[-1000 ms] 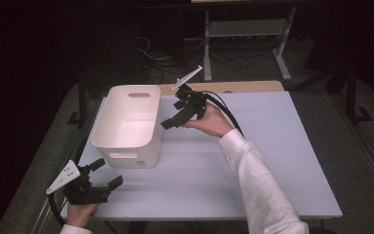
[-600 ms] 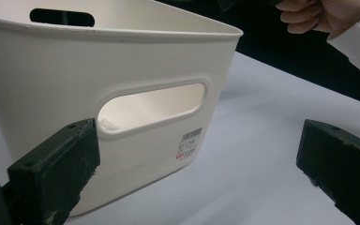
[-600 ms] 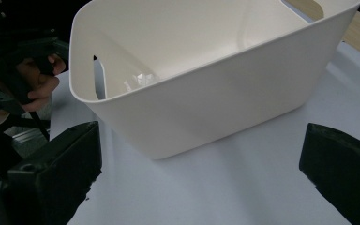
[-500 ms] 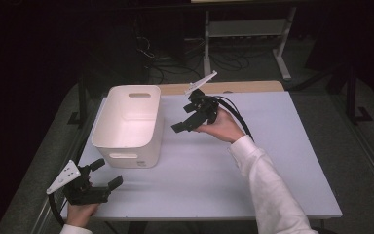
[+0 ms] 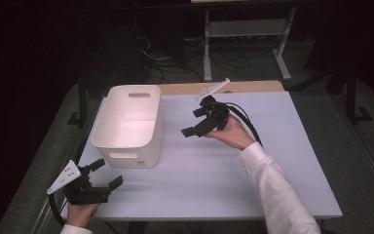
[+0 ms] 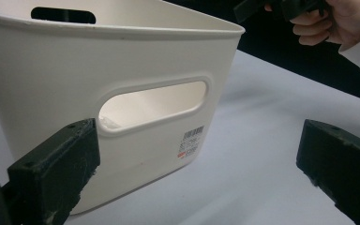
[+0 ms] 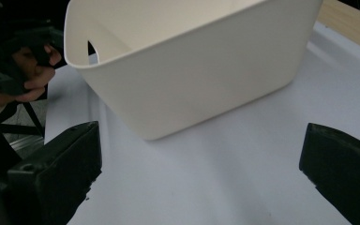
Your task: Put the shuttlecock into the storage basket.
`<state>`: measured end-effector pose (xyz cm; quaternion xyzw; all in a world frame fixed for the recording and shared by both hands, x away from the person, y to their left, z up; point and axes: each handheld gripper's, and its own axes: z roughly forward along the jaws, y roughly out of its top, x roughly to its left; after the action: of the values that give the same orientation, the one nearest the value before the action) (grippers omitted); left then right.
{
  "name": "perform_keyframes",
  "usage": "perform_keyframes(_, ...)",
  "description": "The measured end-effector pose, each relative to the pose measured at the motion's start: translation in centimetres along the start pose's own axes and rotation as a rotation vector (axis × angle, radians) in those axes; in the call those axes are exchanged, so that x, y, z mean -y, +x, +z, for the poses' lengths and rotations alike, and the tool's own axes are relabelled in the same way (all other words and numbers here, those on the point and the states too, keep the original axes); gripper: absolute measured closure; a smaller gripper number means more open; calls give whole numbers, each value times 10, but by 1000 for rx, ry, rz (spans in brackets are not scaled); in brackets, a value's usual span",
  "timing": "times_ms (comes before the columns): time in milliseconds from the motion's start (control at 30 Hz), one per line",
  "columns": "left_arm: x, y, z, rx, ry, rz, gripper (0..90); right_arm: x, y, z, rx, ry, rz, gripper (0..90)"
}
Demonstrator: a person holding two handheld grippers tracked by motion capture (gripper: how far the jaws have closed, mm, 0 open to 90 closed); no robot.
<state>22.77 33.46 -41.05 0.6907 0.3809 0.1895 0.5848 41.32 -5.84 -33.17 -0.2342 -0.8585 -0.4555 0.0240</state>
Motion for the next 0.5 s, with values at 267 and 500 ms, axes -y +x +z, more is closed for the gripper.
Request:
perform_keyframes(267, 0, 0, 1, -4, 0, -2, 0, 21, -7, -12, 18, -25, 10, 0)
perform_keyframes(500, 1, 0, 1, -11, 9, 7, 0, 38, -12, -17, 22, -41, 9, 0)
